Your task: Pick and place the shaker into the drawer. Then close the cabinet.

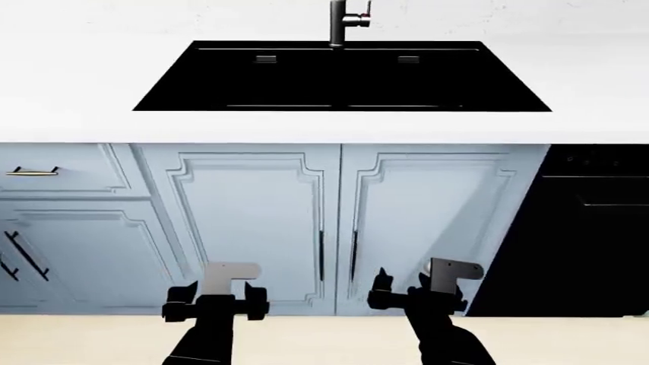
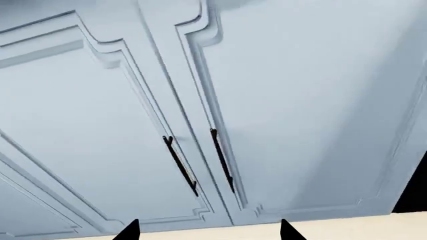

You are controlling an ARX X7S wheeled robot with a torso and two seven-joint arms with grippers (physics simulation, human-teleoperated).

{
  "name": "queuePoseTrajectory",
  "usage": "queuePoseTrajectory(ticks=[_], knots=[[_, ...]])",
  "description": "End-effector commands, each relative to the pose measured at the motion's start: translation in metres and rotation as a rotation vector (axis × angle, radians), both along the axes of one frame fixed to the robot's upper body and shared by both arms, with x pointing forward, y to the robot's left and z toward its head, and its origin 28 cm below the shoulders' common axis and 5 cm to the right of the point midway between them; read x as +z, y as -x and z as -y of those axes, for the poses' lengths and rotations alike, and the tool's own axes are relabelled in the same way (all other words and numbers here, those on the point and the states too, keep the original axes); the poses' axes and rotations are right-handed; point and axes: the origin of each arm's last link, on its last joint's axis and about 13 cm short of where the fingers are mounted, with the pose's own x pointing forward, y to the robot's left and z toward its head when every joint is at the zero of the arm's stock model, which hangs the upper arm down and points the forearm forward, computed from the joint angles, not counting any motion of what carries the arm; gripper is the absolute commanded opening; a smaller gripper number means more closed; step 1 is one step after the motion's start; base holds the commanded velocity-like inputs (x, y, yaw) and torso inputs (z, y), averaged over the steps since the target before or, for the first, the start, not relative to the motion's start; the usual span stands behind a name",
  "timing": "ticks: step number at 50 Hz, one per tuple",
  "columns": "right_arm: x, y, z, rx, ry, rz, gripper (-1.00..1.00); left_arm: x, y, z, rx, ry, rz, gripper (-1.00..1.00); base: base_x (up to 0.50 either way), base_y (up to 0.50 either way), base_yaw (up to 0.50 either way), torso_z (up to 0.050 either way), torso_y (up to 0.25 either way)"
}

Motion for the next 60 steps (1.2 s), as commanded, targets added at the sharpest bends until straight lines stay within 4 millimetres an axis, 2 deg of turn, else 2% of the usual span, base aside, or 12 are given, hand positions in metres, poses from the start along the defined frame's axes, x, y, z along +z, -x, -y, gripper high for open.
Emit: queuePoseTrajectory(ticks=[1, 37, 38, 40, 42, 43, 44, 48, 51, 53, 56, 60], knots=[[0.0, 0.0, 0.0, -0.003, -0.009, 0.0, 1.0, 0.0, 0.0, 0.0, -0.004, -0.002, -0.003, 1.0, 0.0, -0.5, 0.0, 0.0, 0.0], [0.0, -0.001, 0.0, 0.013, 0.028, 0.022, 1.0, -0.003, 0.003, 0.002, -0.054, -0.004, -0.028, 1.0, 0.0, -0.44, 0.0, 0.0, 0.0], [0.05, 0.064, 0.006, -0.043, 0.081, 0.382, 1.0, 0.052, 0.063, 0.011, -0.079, 0.021, 0.444, 1.0, 0.0, 0.0, 0.0, 0.0, 0.0], [0.073, -0.002, 0.009, -0.016, 0.025, 0.427, 1.0, 0.079, -0.005, 0.0, -0.053, 0.049, 0.541, 1.0, 0.0, 0.0, 0.0, 0.0, 0.0], [0.049, 0.0, 0.015, -0.031, 0.007, 0.183, 1.0, 0.112, -0.057, -0.015, -0.029, 0.091, 0.522, 1.0, 0.0, 0.0, 0.0, 0.0, 0.0], [0.071, 0.0, 0.024, -0.032, 0.038, 0.207, 1.0, 0.078, -0.047, -0.025, 0.013, 0.144, 0.285, 1.0, 0.0, 0.0, 0.0, 0.0, 0.0], [0.099, -0.002, 0.035, -0.035, 0.074, 0.237, 1.0, 0.081, -0.047, -0.034, 0.047, 0.191, 0.207, 1.0, 0.0, 0.0, 0.0, 0.0, 0.0], [0.257, 0.007, 0.055, -0.021, 0.281, 0.549, 1.0, 0.202, -0.072, -0.06, 0.04, 0.257, 0.462, 1.0, 0.0, 0.0, 0.0, 0.0, 0.0], [0.337, 0.025, 0.059, -0.01, 0.402, 0.668, 1.0, 0.288, -0.073, -0.079, 0.03, 0.29, 0.652, 1.0, 0.0, 0.0, 0.0, 0.0, 0.0], [0.372, 0.033, 0.062, -0.006, 0.465, 0.717, 1.0, 0.334, -0.069, -0.091, 0.03, 0.311, 0.754, 1.0, 0.0, 0.0, 0.0, 0.0, 0.0], [0.42, 0.046, 0.064, -0.018, 0.558, 0.781, 1.0, 0.382, -0.057, -0.104, 0.024, 0.321, 0.892, 1.0, 0.0, 0.0, 0.0, 0.0, 0.0], [0.466, 0.056, 0.07, -0.048, 0.627, 0.81, 1.0, 0.414, -0.053, -0.12, 0.041, 0.272, 0.987, 1.0, 0.0, 0.0, 0.0, 0.0, 0.0]])
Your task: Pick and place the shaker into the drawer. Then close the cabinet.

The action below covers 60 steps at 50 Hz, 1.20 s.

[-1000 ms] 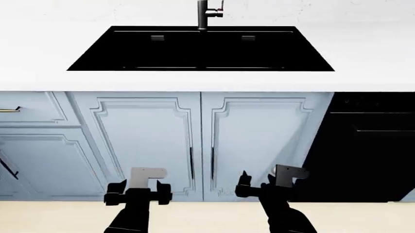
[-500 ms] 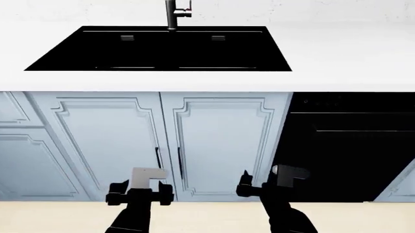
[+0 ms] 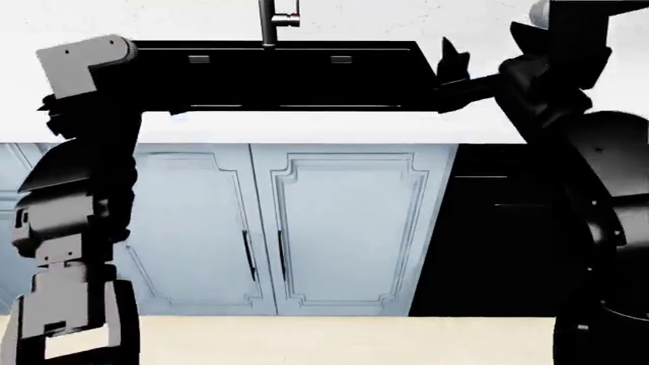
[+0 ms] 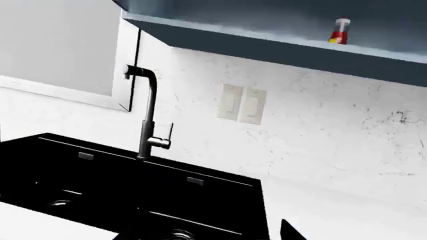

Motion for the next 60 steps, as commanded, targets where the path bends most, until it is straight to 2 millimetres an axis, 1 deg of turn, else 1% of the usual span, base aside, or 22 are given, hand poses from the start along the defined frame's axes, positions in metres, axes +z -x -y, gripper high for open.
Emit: queuePoseTrajectory(ticks=[1, 3, 5, 8, 10, 12, 15, 21, 23, 25, 28, 32, 35, 39, 60], knots=[[0.154, 0.081, 0.023, -0.168, 0.212, 0.245, 1.0, 0.153, 0.031, -0.05, 0.048, 0.027, 0.364, 1.0, 0.0, 0.0, 0.0, 0.0, 0.0], [0.17, 0.088, 0.024, -0.178, 0.227, 0.269, 1.0, 0.155, 0.028, -0.059, 0.094, 0.023, 0.366, 1.0, 0.0, 0.0, 0.0, 0.0, 0.0], [0.183, 0.096, 0.024, -0.191, 0.259, 0.309, 1.0, 0.157, 0.029, -0.067, 0.129, 0.021, 0.375, 1.0, 0.0, 0.0, 0.0, 0.0, 0.0], [0.201, 0.108, 0.022, -0.199, 0.322, 0.375, 1.0, 0.167, 0.038, -0.079, 0.162, 0.015, 0.406, 1.0, 0.0, 0.0, 0.0, 0.0, 0.0], [0.213, 0.115, 0.02, -0.207, 0.351, 0.41, 1.0, 0.179, 0.048, -0.087, 0.191, 0.026, 0.448, 1.0, 0.0, 0.0, 0.0, 0.0, 0.0], [0.221, 0.119, 0.018, -0.208, 0.377, 0.437, 1.0, 0.187, 0.057, -0.095, 0.221, 0.062, 0.479, 1.0, 0.17, -0.03, 0.0, 0.0, 0.0], [0.225, 0.119, 0.015, -0.201, 0.387, 0.444, 1.0, 0.194, 0.065, -0.105, 0.266, 0.127, 0.518, 1.0, 0.5, -0.06, 0.0, 0.0, 0.0], [0.227, 0.119, 0.011, -0.19, 0.405, 0.432, 1.0, 0.197, 0.072, -0.109, 0.27, 0.173, 0.562, 1.0, 0.5, -0.05, 0.0, 0.0, 0.0], [0.224, 0.119, 0.011, -0.195, 0.411, 0.42, 1.0, 0.197, 0.073, -0.109, 0.272, 0.197, 0.573, 1.0, 0.5, -0.07, 0.0, 0.0, 0.0], [0.217, 0.117, 0.011, -0.196, 0.41, 0.402, 1.0, 0.197, 0.075, -0.11, 0.282, 0.217, 0.591, 1.0, 0.5, -0.05, 0.0, 0.0, 0.0], [0.196, 0.106, 0.009, -0.184, 0.385, 0.366, 1.0, 0.203, 0.081, -0.113, 0.307, 0.259, 0.637, 1.0, 0.5, -0.04, 0.0, 0.0, 0.0], [0.186, 0.098, 0.008, -0.172, 0.369, 0.348, 1.0, 0.211, 0.088, -0.115, 0.323, 0.283, 0.687, 1.0, 0.5, -0.04, 0.0, 0.0, 0.0], [0.186, 0.097, 0.007, -0.169, 0.373, 0.348, 1.0, 0.214, 0.09, -0.118, 0.339, 0.303, 0.707, 1.0, 0.5, -0.04, 0.0, 0.0, 0.0], [0.187, 0.098, 0.007, -0.175, 0.39, 0.346, 1.0, 0.212, 0.087, -0.121, 0.367, 0.327, 0.706, 1.0, 0.5, -0.01, 0.0, 0.0, 0.0], [0.186, 0.098, 0.005, -0.204, 0.444, 0.326, 1.0, 0.21, 0.088, -0.119, 0.348, 0.33, 0.696, 1.0, 0.5, 0.0, 0.0, 0.0, 0.0]])
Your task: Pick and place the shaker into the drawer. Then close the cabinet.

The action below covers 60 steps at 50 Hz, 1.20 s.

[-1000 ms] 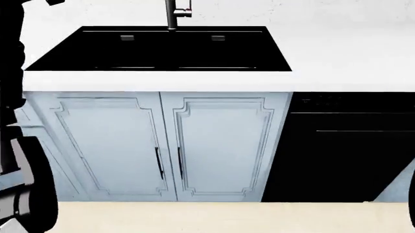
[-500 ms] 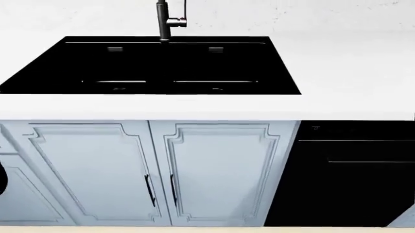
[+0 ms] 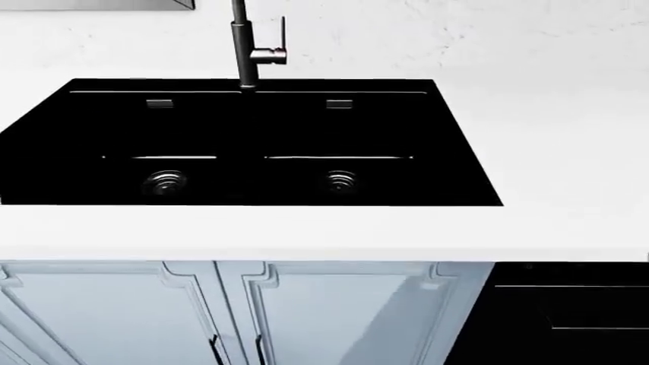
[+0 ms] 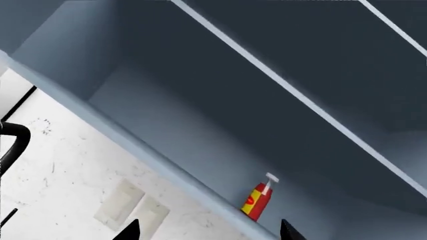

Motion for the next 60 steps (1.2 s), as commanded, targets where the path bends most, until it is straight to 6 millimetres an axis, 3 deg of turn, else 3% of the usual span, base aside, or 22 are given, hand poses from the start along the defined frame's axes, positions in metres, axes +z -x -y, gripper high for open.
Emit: queuePoseTrajectory(ticks=[1, 16, 33, 47, 51, 60], knots=[[0.0, -0.002, 0.002, -0.016, -0.002, -0.03, 1.0, 0.0, 0.001, 0.001, -0.009, 0.009, 0.006, 1.0, 0.5, 0.0, 0.0, 0.0, 0.0], [-0.014, -0.008, -0.001, -0.008, -0.001, -0.052, 1.0, -0.005, -0.001, 0.001, -0.019, 0.01, -0.003, 1.0, 0.5, 0.01, 0.0, 0.0, 0.001], [-0.013, -0.006, -0.003, 0.011, 0.001, -0.028, 1.0, -0.007, -0.003, 0.002, -0.027, 0.009, -0.008, 1.0, 0.5, 0.0, 0.0, 0.0, 0.001], [-0.013, 0.001, -0.007, 0.043, -0.036, 0.005, 1.0, -0.005, -0.002, 0.009, -0.042, -0.039, -0.067, 1.0, 0.0, 0.0, 0.0, 0.0, 0.001], [-0.015, 0.0, -0.007, 0.041, -0.043, 0.0, 1.0, 0.01, 0.014, 0.018, -0.086, -0.091, -0.033, 1.0, 0.0, 0.0, 0.0, 0.0, 0.0], [-0.019, 0.0, -0.006, 0.041, -0.061, -0.003, 1.0, 0.063, 0.063, 0.051, -0.114, -0.271, 0.01, 1.0, 0.0, 0.0, 0.0, 0.0, 0.0]])
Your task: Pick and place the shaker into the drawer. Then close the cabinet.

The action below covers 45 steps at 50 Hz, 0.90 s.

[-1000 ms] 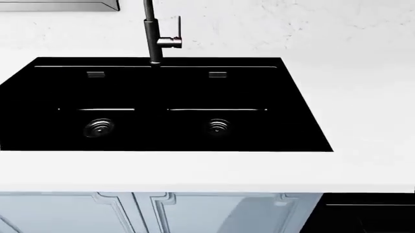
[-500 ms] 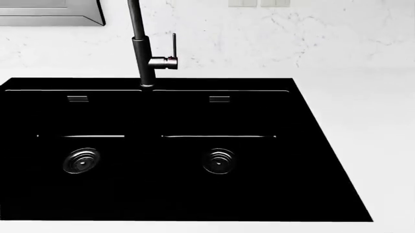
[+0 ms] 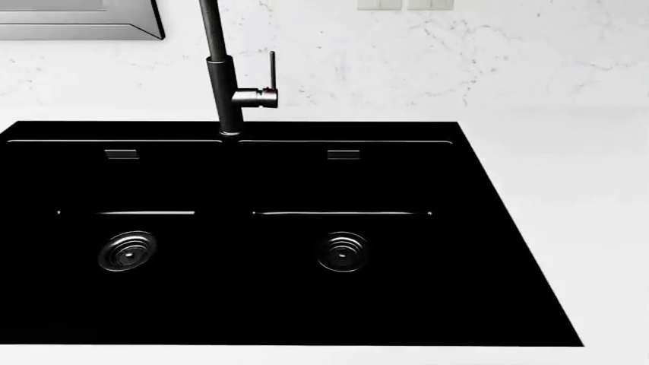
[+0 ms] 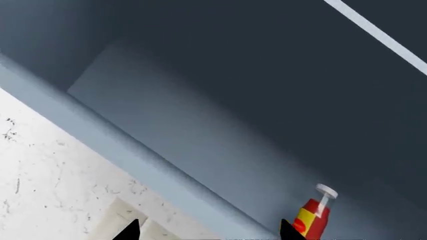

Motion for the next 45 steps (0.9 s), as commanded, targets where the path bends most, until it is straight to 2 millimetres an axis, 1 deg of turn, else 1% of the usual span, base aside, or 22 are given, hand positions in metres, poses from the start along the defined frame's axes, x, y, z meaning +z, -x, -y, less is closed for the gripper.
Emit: queuePoseTrajectory(ticks=[1, 3, 6, 9, 10, 13, 15, 16, 18, 20, 23, 25, 29, 30, 32, 33, 36, 38, 42, 45], knots=[[-0.002, 0.0, 0.003, 0.004, -0.042, -0.022, 1.0, 0.048, 0.047, 0.034, -0.062, -0.165, 0.063, 1.0, 0.0, 0.0, 0.0, 0.0, 0.0], [-0.004, 0.0, 0.004, 0.005, -0.049, -0.021, 1.0, 0.06, 0.063, 0.04, -0.108, -0.175, 0.117, 1.0, 0.0, 0.0, 0.0, 0.0, 0.0], [-0.006, 0.001, 0.005, 0.006, -0.061, -0.021, 1.0, 0.08, 0.087, 0.052, -0.181, -0.236, 0.217, 1.0, 0.0, 0.0, 0.0, 0.0, 0.0], [-0.009, 0.002, 0.006, 0.008, -0.075, -0.018, 1.0, 0.098, 0.109, 0.07, -0.38, -0.323, 0.278, 1.0, 0.0, 0.0, 0.0, 0.0, 0.0], [-0.01, 0.001, 0.007, 0.008, -0.08, -0.018, 1.0, 0.104, 0.118, 0.077, -0.459, -0.374, 0.284, 1.0, 0.0, 0.0, 0.0, 0.0, 0.0], [-0.015, 0.001, 0.008, 0.008, -0.098, -0.018, 1.0, 0.122, 0.141, 0.103, -0.603, -0.559, 0.333, 1.0, 0.0, 0.0, 0.0, 0.0, 0.0], [-0.018, 0.001, 0.008, 0.01, -0.108, -0.017, 1.0, 0.134, 0.155, 0.117, -0.686, -0.631, 0.351, 1.0, 0.0, 0.0, 0.0, 0.0, 0.0], [-0.02, 0.002, 0.009, 0.011, -0.117, -0.014, 1.0, 0.138, 0.16, 0.127, -0.765, -0.661, 0.343, 1.0, 0.0, 0.0, 0.0, 0.0, 0.0], [-0.023, 0.003, 0.009, 0.014, -0.131, -0.012, 1.0, 0.138, 0.16, 0.139, -0.849, -0.673, 0.302, 1.0, 0.0, 0.0, 0.0, 0.0, 0.0], [-0.027, 0.005, 0.011, 0.015, -0.149, -0.008, 1.0, 0.135, 0.164, 0.158, -1.011, -0.759, 0.282, 1.0, 0.0, 0.0, 0.0, 0.0, 0.0], [-0.037, 0.008, 0.013, 0.014, -0.183, -0.007, 1.0, 0.132, 0.16, 0.185, -1.101, -0.863, 0.219, 1.0, 0.0, 0.0, 0.0, 0.0, 0.007], [-0.049, 0.012, 0.014, 0.01, -0.215, -0.01, 1.0, 0.131, 0.156, 0.2, -1.109, -0.931, 0.197, 1.0, 0.0, 0.0, 0.0, 0.0, 0.005], [-0.091, 0.023, 0.02, -0.015, -0.298, -0.035, 1.0, 0.133, 0.15, 0.225, -1.105, -1.011, 0.18, 1.0, 0.0, 0.0, 0.0, 0.0, 0.003], [-0.101, 0.027, 0.022, -0.035, -0.32, -0.036, 1.0, 0.132, 0.15, 0.23, -1.102, -1.033, 0.18, 1.0, 0.0, 0.0, 0.0, 0.0, 0.0], [-0.114, 0.039, 0.029, -0.123, -0.391, -0.005, 1.0, 0.131, 0.151, 0.24, -1.096, -1.066, 0.183, 1.0, 0.0, 0.0, 0.0, 0.0, 0.0], [-0.121, 0.045, 0.029, -0.133, -0.403, -0.011, 1.0, 0.131, 0.152, 0.243, -1.093, -1.08, 0.186, 1.0, 0.0, 0.0, 0.0, 0.0, 0.0], [-0.144, 0.063, 0.024, -0.07, -0.395, -0.072, 1.0, 0.127, 0.157, 0.255, -1.091, -1.135, 0.197, 1.0, 0.0, 0.0, 0.0, 0.0, 0.003], [-0.159, 0.072, 0.025, -0.084, -0.423, -0.084, 1.0, 0.123, 0.16, 0.262, -1.096, -1.165, 0.204, 1.0, 0.0, 0.0, 0.0, 0.0, 0.0], [-0.182, 0.086, 0.027, -0.105, -0.467, -0.103, 1.0, 0.117, 0.167, 0.274, -1.109, -1.208, 0.213, 1.0, 0.0, 0.0, 0.0, 0.0, 0.0], [-0.19, 0.095, 0.025, -0.116, -0.499, -0.114, 1.0, 0.115, 0.164, 0.283, -1.105, -1.233, 0.203, 1.0, 0.0, 0.0, 0.0, 0.0, 0.0]])
